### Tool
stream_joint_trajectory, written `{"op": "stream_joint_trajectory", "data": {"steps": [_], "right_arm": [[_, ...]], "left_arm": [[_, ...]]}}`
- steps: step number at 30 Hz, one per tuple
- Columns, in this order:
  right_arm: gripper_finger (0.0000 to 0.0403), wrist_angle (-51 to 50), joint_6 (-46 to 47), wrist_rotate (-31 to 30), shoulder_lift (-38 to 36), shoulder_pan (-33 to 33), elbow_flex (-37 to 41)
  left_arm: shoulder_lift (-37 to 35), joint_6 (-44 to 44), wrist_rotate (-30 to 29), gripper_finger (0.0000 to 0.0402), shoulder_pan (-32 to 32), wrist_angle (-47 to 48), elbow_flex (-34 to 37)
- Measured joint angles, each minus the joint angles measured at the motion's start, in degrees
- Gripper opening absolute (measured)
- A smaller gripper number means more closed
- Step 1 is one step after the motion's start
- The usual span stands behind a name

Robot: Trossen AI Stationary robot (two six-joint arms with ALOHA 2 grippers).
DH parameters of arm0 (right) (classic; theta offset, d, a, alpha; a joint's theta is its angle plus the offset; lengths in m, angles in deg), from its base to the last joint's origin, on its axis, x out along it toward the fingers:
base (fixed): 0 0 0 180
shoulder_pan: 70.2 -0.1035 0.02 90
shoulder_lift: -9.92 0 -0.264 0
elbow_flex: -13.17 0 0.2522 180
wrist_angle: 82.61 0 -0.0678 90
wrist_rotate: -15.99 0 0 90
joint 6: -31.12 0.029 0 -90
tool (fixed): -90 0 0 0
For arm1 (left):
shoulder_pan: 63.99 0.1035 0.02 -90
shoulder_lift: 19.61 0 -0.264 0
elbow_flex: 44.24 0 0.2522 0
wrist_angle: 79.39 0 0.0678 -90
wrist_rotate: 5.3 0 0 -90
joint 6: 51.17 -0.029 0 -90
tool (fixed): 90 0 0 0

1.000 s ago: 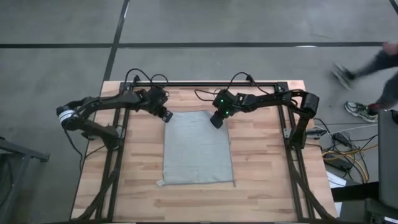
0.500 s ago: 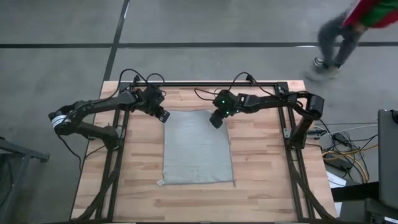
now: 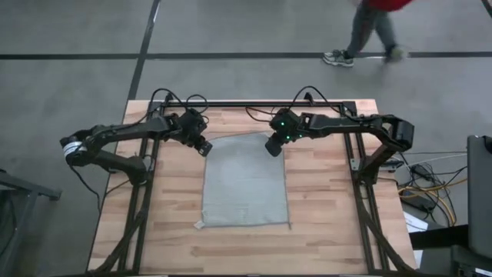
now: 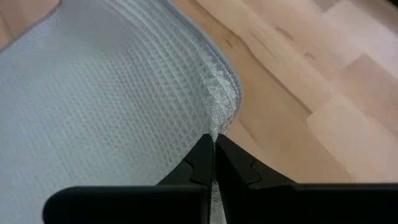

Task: Fold microfiber towels
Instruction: Fold the microfiber cloth on the table

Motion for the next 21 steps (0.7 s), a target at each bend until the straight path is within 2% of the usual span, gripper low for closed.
{"op": "stream_joint_trajectory", "data": {"steps": [12,21], "right_arm": [[0.0008,-1.77,2.33,0.14,-0.26,-4.34,0.00],[0.0008,-1.83,2.56,0.13,-0.28,-8.36,0.02]], "left_arm": [[-0.02,0.24,-0.03,0.0000,-4.78,4.63,-3.56],[-0.02,2.15,-0.03,0.0000,-8.39,8.17,-3.64]]}}
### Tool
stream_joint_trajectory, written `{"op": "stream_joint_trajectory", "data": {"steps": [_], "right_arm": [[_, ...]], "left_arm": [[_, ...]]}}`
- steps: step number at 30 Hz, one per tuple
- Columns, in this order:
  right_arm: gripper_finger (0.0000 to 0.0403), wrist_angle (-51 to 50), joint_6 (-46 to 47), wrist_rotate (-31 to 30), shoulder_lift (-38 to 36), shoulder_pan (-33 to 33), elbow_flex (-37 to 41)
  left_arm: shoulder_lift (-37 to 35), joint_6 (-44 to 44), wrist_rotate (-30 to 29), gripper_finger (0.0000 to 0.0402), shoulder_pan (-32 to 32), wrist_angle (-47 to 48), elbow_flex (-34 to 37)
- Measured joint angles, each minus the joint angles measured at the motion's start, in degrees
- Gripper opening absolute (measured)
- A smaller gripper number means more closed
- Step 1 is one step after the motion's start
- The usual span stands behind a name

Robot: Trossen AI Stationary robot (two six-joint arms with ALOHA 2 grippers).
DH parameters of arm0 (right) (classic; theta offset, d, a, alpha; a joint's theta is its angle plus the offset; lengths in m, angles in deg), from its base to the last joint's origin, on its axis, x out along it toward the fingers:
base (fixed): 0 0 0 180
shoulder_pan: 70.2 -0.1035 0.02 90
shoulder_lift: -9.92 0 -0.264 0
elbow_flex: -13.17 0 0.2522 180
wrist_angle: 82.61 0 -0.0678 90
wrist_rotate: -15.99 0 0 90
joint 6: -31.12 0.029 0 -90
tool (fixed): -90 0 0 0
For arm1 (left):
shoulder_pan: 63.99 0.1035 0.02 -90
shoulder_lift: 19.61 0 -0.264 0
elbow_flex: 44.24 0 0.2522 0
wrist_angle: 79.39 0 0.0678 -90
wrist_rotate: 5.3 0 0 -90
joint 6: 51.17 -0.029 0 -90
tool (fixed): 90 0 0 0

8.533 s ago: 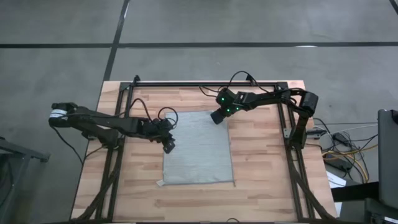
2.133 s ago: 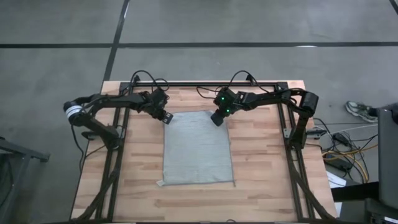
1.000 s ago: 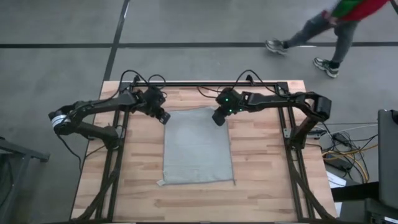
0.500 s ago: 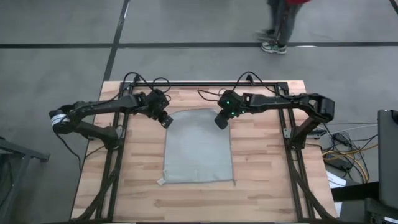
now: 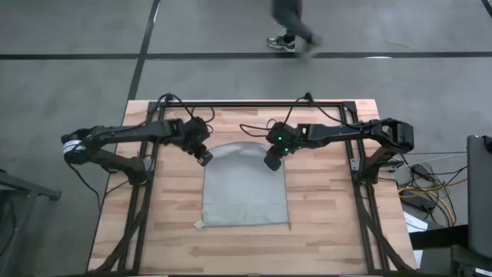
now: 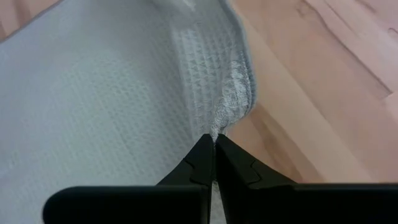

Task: Fold microfiber towels
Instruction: Fold the microfiber cloth on the table

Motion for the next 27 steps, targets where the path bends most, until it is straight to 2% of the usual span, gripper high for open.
{"op": "stream_joint_trajectory", "data": {"steps": [23,27], "right_arm": [[0.0008,-0.31,6.88,-0.05,-0.07,-8.00,0.00],[0.0008,-0.31,7.17,-0.05,-0.04,-10.07,0.00]], "left_arm": [[0.00,6.07,0.47,0.0000,-12.19,2.00,-0.24],[0.00,7.18,2.08,0.0000,-13.76,1.99,-0.27]]}}
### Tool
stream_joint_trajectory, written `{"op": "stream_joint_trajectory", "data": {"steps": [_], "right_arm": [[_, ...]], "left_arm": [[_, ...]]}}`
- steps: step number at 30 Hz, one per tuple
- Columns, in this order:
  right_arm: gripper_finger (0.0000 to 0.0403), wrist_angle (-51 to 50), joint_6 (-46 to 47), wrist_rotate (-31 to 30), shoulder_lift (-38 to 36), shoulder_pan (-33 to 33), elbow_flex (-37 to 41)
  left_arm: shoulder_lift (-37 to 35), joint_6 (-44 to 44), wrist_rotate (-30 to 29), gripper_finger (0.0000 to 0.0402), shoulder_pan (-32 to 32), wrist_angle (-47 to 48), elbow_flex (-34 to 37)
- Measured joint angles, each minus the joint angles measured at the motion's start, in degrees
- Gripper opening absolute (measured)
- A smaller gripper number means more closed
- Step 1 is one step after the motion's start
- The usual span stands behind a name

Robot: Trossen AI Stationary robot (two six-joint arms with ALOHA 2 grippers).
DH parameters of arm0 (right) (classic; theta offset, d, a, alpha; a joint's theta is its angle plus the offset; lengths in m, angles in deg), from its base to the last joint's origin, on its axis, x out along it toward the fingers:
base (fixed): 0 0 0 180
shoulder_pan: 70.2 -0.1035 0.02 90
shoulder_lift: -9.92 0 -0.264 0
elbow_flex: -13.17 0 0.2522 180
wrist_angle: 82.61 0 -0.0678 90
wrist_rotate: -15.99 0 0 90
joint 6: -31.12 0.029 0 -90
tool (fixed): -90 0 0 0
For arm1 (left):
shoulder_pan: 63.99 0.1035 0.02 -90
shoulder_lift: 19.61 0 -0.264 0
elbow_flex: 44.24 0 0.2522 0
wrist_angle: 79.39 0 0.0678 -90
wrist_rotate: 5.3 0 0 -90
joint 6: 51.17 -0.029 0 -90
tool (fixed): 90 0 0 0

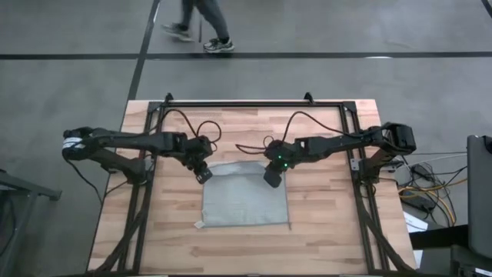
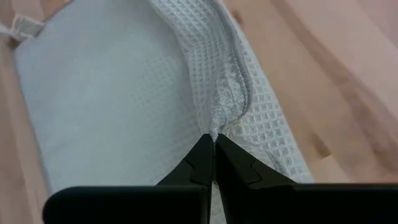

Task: Fold microfiber towels
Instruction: Fold the microfiber cloth on the table

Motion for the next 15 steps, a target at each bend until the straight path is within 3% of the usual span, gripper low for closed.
{"op": "stream_joint_trajectory", "data": {"steps": [15], "right_arm": [[0.0008,0.00,5.15,-0.09,0.02,-3.42,0.00]], "left_arm": [[0.00,1.33,1.31,0.0000,-2.81,-0.22,-0.01]]}}
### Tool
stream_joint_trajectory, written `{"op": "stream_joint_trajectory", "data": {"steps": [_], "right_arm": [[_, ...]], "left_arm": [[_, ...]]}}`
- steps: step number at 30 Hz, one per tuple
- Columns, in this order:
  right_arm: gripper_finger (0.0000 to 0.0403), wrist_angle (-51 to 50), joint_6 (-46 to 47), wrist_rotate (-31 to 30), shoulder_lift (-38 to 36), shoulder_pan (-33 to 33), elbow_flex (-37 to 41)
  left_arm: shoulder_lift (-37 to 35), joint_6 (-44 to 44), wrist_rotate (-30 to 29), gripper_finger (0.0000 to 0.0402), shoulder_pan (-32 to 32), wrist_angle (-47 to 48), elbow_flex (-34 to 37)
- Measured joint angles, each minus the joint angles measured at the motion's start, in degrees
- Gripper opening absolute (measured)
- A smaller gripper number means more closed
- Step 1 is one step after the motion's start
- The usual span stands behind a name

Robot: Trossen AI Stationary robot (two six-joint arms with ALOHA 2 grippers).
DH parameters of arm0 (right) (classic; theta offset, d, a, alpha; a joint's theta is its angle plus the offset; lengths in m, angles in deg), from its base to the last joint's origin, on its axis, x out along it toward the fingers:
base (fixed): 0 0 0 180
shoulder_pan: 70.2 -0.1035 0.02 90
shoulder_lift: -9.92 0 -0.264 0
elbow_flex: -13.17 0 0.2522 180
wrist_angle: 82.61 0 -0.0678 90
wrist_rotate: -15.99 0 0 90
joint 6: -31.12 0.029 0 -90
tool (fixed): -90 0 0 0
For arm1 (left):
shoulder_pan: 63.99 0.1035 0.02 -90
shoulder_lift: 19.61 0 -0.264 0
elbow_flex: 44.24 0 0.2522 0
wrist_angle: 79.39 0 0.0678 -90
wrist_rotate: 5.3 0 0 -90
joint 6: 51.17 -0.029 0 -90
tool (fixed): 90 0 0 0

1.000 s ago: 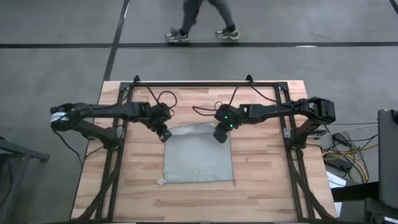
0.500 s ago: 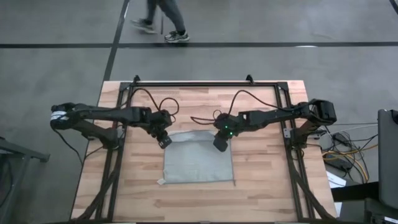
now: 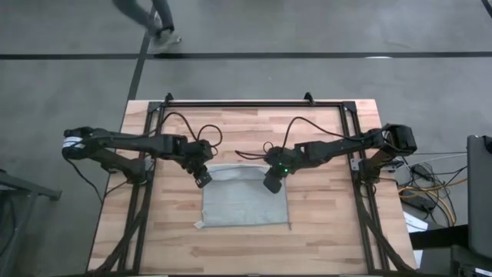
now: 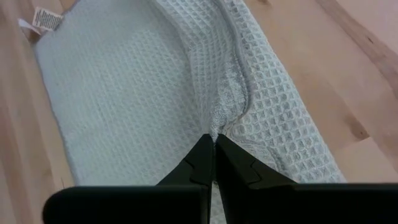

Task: Fold microfiber towels
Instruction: Fold the microfiber cloth on the table

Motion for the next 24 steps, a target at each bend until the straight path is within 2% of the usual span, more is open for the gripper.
{"op": "stream_joint_trajectory", "data": {"steps": [5,24], "right_arm": [[0.0017,-0.13,0.76,-0.15,0.00,-0.53,0.00],[0.0103,-0.48,8.16,0.17,0.04,-5.81,0.00]], "left_arm": [[0.00,0.00,0.02,0.0000,-0.07,-0.31,0.00],[0.00,-0.04,0.04,0.0000,-0.09,-0.24,0.00]]}}
